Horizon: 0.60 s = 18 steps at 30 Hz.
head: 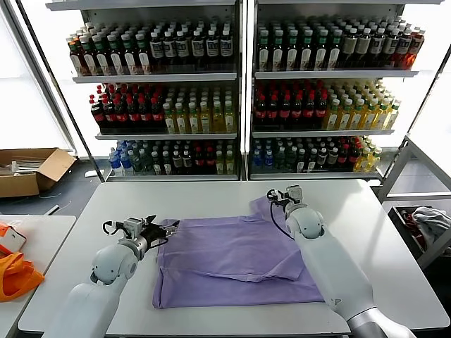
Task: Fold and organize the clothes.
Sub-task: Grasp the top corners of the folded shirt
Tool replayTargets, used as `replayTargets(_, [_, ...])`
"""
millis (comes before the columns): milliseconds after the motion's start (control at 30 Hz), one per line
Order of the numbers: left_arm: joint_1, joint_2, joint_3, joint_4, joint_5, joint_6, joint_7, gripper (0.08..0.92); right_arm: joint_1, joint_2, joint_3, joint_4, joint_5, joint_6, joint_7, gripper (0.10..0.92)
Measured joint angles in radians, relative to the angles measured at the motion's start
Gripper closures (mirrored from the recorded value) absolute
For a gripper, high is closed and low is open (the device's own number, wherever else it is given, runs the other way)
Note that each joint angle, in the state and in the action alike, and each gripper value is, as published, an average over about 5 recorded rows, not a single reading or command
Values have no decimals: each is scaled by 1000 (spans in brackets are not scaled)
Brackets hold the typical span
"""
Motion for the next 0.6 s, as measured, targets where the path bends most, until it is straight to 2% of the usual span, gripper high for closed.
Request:
replayTargets(433, [-14,-2,14,34,-13,2,-2,177,-7,29,21,-50,-4,13,-9,207])
replayTargets(533, [-14,-3,17,37,-19,1,-4,198,-13,32,25,-52,-7,19,-12,246])
replayTargets(600, [-12,-5,19,36,-23,1,-5,241,-18,32,26,-51,-8,21,-14,300])
